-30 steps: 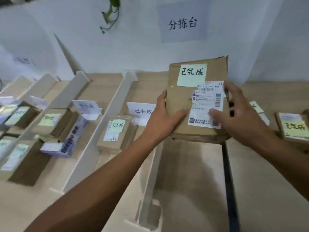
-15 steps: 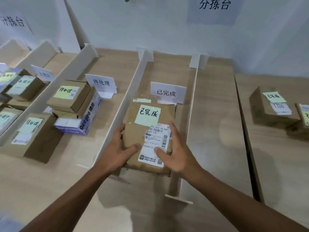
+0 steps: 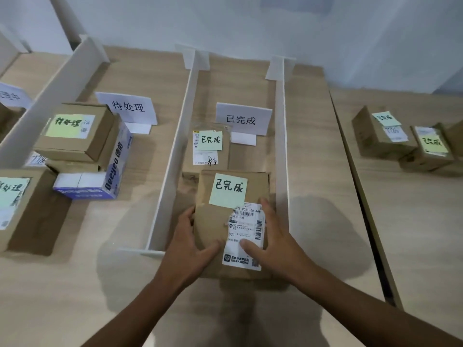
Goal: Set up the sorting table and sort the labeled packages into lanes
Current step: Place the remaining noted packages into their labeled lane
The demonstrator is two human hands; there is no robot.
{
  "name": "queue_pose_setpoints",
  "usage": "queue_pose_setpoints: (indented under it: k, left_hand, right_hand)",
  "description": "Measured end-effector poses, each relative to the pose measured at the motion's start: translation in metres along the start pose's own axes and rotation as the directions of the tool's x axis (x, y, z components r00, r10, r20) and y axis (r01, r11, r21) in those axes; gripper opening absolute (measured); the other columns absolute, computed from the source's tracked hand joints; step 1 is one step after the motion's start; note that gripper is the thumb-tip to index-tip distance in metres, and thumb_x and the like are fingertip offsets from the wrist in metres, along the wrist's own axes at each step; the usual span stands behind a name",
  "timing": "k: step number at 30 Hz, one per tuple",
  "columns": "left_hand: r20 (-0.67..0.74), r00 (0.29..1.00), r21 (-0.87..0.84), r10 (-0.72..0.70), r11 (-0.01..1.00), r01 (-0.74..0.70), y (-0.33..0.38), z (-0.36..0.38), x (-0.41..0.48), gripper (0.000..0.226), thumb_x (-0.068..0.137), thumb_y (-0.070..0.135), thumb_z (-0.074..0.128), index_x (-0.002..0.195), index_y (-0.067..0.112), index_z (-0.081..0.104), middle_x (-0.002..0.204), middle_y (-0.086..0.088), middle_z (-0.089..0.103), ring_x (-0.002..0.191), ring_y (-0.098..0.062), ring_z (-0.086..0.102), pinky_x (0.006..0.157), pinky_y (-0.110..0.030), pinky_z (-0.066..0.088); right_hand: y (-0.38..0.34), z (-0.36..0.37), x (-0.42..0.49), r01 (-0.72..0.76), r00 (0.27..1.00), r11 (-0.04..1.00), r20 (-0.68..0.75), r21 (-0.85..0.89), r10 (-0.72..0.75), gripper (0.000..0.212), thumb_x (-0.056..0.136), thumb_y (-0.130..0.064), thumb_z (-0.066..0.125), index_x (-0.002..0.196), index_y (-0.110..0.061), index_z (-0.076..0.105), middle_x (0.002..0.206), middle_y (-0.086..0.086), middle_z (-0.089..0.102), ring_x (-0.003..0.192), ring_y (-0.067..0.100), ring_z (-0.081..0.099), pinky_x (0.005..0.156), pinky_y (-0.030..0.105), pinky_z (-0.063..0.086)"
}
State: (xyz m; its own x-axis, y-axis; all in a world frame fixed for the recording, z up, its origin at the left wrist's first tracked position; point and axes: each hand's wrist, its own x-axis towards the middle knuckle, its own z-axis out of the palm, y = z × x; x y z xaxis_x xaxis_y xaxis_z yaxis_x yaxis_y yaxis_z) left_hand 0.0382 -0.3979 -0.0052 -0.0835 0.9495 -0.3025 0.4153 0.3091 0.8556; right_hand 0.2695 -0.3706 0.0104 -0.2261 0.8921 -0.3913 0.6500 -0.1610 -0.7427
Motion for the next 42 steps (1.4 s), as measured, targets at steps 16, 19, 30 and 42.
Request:
queue_pose_setpoints:
  k: [16,19,30,42]
  left_hand:
    - [-0.032,0.989,0.066,-0.146,0.987,0.148,-0.024,0.022,0.037,0.101,0.071,0.053,0.076,0.153,0.037,0.018,0.145,0.004,0.054,0.108,-0.007,0.051,0.082,-0.021,0.042]
    - [-0.021,0.992,0.096,-0.128,0.987,0.129,-0.019,0.021,0.035,0.104,0.075,0.05,0.08,0.156,0.033,0.018,0.149,0.001,0.05,0.117,-0.012,0.053,0.091,-0.029,0.048]
    - [-0.178,0.938,0.274,0.297,0.931,-0.243,0.097,0.058,0.053,0.068,0.078,0.009,0.083,0.138,0.002,0.054,0.129,-0.024,0.057,0.12,-0.041,0.053,0.101,-0.053,0.043]
    - [0.161,0.855,0.238,0.492,0.822,-0.518,0.275,0.272,0.131,0.067,0.09,0.044,0.071,0.146,0.017,0.045,0.144,0.0,0.047,0.134,-0.016,0.046,0.109,-0.027,0.033]
  right_hand:
    - [0.014,0.032,0.049,-0.106,0.994,0.986,0.001,-0.126,0.107,0.107,0.086,-0.055,0.07,0.153,-0.052,-0.014,0.141,0.003,0.041,0.103,0.014,0.064,0.076,0.022,0.055]
    - [0.011,0.029,0.046,-0.105,0.994,0.986,0.019,-0.128,0.109,0.105,0.089,-0.053,0.068,0.155,-0.049,-0.014,0.143,0.006,0.039,0.108,0.018,0.063,0.081,0.025,0.055]
    - [0.023,-0.138,-0.007,0.032,0.926,0.999,-0.378,0.023,-0.021,0.075,0.095,-0.055,0.059,0.158,-0.042,0.019,0.154,-0.012,0.029,0.142,0.005,0.034,0.113,0.017,0.025]
    - [0.177,-0.38,-0.061,-0.007,0.786,0.992,-0.613,0.127,0.084,0.074,0.093,-0.047,0.065,0.157,-0.034,0.029,0.157,-0.011,0.032,0.14,0.005,0.036,0.118,0.041,0.036]
